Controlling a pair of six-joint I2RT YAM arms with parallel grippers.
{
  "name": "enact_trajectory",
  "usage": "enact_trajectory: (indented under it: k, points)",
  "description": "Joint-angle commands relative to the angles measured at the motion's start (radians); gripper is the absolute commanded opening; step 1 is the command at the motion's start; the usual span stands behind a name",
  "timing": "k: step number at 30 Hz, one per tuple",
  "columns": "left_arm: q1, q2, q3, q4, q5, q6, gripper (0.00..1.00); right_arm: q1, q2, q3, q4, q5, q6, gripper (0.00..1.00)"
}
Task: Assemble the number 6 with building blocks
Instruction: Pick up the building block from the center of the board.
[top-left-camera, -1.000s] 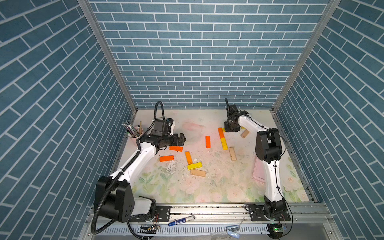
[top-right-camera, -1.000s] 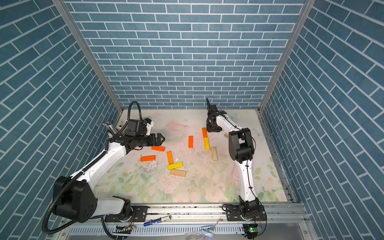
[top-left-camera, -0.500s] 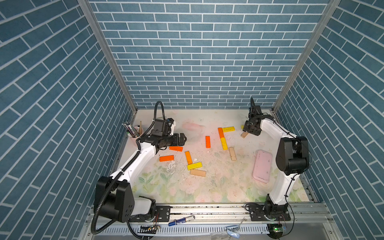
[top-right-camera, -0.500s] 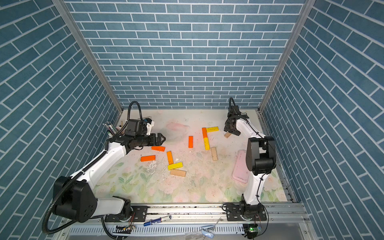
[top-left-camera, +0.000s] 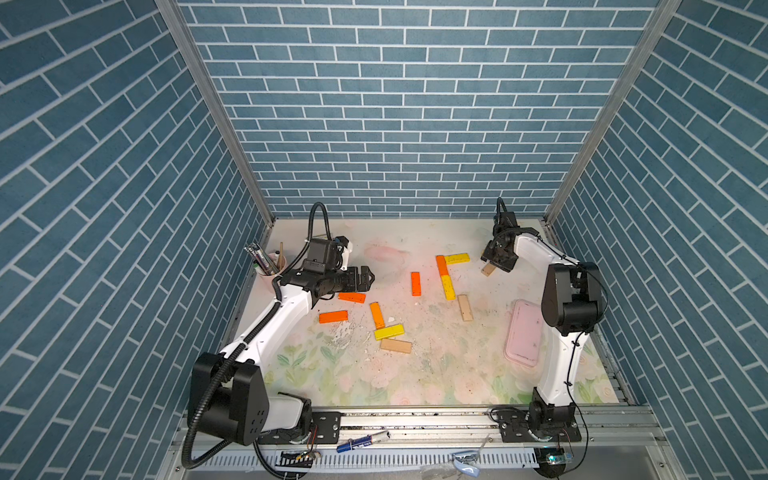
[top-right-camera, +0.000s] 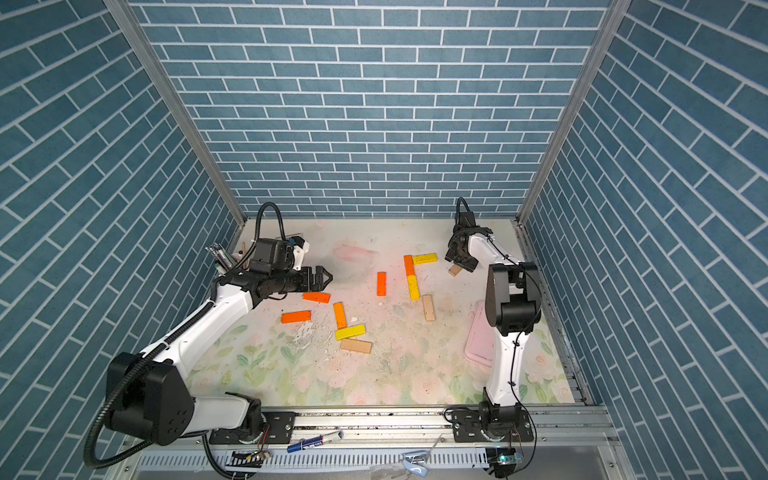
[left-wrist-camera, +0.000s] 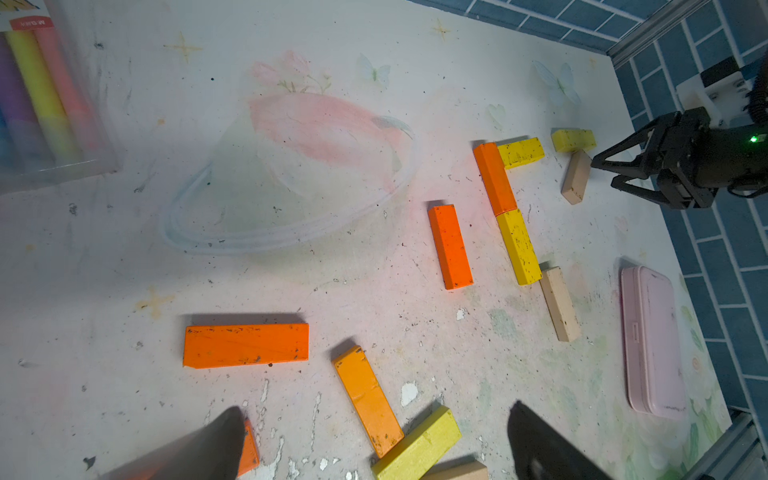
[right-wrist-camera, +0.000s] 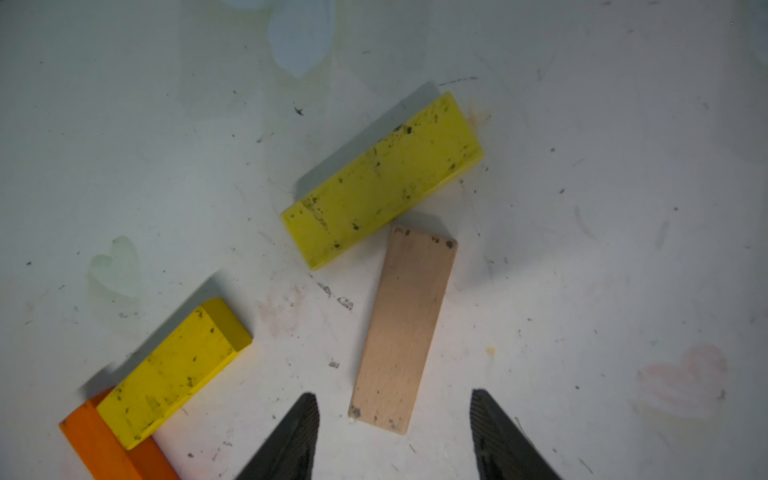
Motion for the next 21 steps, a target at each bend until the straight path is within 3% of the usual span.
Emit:
enact_trajectory:
  k: [1,13,21]
  points:
    - [-0.002,-0.008,0.007,0.006,0.004,-0.009,0.99,-0.002,0.033,0.036,-0.046,0.006,0.055,0.60]
    - [-0.002,-0.016,0.008,0.006,0.005,-0.009,0.99,-0.008,0.088,0.043,-0.051,-0.017,0.090,0.54]
    - [-0.002,-0.019,0.008,0.006,0.002,-0.009,0.99,-0.010,0.073,0.000,-0.029,-0.041,0.131,0.38]
